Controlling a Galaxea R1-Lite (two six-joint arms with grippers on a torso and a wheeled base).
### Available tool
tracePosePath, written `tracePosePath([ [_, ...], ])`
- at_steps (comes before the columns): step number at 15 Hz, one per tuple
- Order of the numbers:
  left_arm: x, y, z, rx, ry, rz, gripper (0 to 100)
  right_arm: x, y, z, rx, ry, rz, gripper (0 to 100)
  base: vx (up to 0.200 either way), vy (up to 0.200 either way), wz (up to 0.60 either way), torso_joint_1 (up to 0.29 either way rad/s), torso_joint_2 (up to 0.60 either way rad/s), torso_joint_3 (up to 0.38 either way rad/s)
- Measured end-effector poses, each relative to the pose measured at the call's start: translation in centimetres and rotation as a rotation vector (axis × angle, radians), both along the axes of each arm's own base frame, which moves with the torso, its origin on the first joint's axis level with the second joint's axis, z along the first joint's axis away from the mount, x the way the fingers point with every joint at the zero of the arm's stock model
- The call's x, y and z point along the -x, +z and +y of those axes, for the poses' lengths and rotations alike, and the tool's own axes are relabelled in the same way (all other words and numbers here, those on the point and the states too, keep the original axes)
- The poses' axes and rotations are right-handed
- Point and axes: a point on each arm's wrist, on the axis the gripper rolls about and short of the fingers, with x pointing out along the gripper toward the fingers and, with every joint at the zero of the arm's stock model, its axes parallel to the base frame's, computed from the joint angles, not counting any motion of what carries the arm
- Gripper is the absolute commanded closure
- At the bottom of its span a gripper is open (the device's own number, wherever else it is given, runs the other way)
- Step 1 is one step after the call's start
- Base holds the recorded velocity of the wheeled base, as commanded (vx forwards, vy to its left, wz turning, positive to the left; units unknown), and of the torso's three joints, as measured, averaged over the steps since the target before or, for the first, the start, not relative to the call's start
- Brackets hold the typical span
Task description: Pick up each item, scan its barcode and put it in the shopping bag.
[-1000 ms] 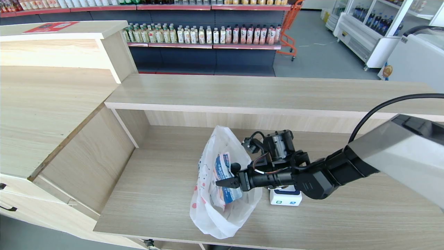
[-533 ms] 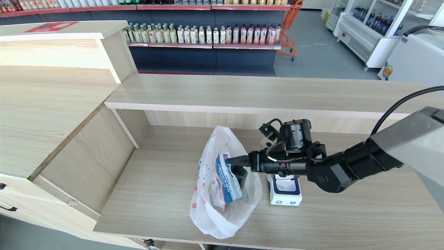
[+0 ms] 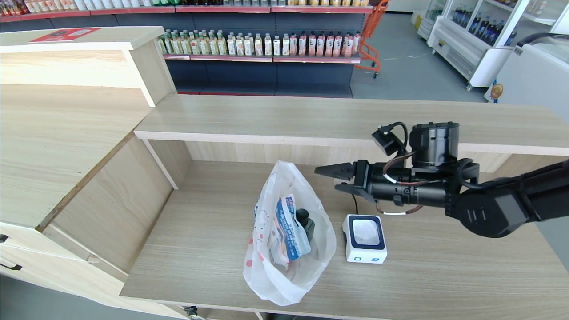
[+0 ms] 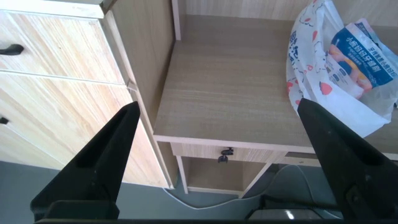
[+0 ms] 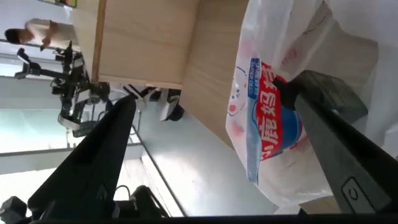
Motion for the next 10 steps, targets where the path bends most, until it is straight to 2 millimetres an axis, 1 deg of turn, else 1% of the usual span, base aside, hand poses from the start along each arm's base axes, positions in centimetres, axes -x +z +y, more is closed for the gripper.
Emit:
tracePosePath([
  [1, 0.0, 0.0, 0.0, 0.0, 0.0, 0.0, 0, 0.5, 0.6, -1.7, 0.062, -0.02, -0.057, 0, 0.0, 0.0, 0.0, 0.0, 0.0, 0.0],
  [2, 0.0, 0.0, 0.0, 0.0, 0.0, 0.0, 0, 1.5, 1.1, -4.0, 0.162, -0.044, -0.132, 0, 0.0, 0.0, 0.0, 0.0, 0.0, 0.0],
  [3, 0.0, 0.0, 0.0, 0.0, 0.0, 0.0, 0, 2.7, 1.5, -6.2, 0.255, -0.083, -0.19, 0, 0.0, 0.0, 0.0, 0.0, 0.0, 0.0],
  [4, 0.0, 0.0, 0.0, 0.0, 0.0, 0.0, 0, 4.4, 1.7, -8.4, 0.326, -0.15, -0.218, 0, 0.0, 0.0, 0.0, 0.0, 0.0, 0.0],
  [5, 0.0, 0.0, 0.0, 0.0, 0.0, 0.0, 0, 6.7, 1.6, -10.4, 0.388, -0.222, -0.223, 0, 0.0, 0.0, 0.0, 0.0, 0.0, 0.0],
  [6, 0.0, 0.0, 0.0, 0.0, 0.0, 0.0, 0, 9.0, 1.3, -11.7, 0.429, -0.28, -0.221, 0, 0.0, 0.0, 0.0, 0.0, 0.0, 0.0],
  [7, 0.0, 0.0, 0.0, 0.0, 0.0, 0.0, 0, 11.9, 0.8, -12.8, 0.461, -0.332, -0.217, 0, 0.0, 0.0, 0.0, 0.0, 0.0, 0.0],
  [9, 0.0, 0.0, 0.0, 0.0, 0.0, 0.0, 0, 17.4, -0.8, -14.0, 0.506, -0.424, -0.223, 0, 0.0, 0.0, 0.0, 0.0, 0.0, 0.0],
  [10, 0.0, 0.0, 0.0, 0.0, 0.0, 0.0, 0, 19.8, -1.7, -14.3, 0.521, -0.461, -0.237, 0, 0.0, 0.0, 0.0, 0.0, 0.0, 0.0],
])
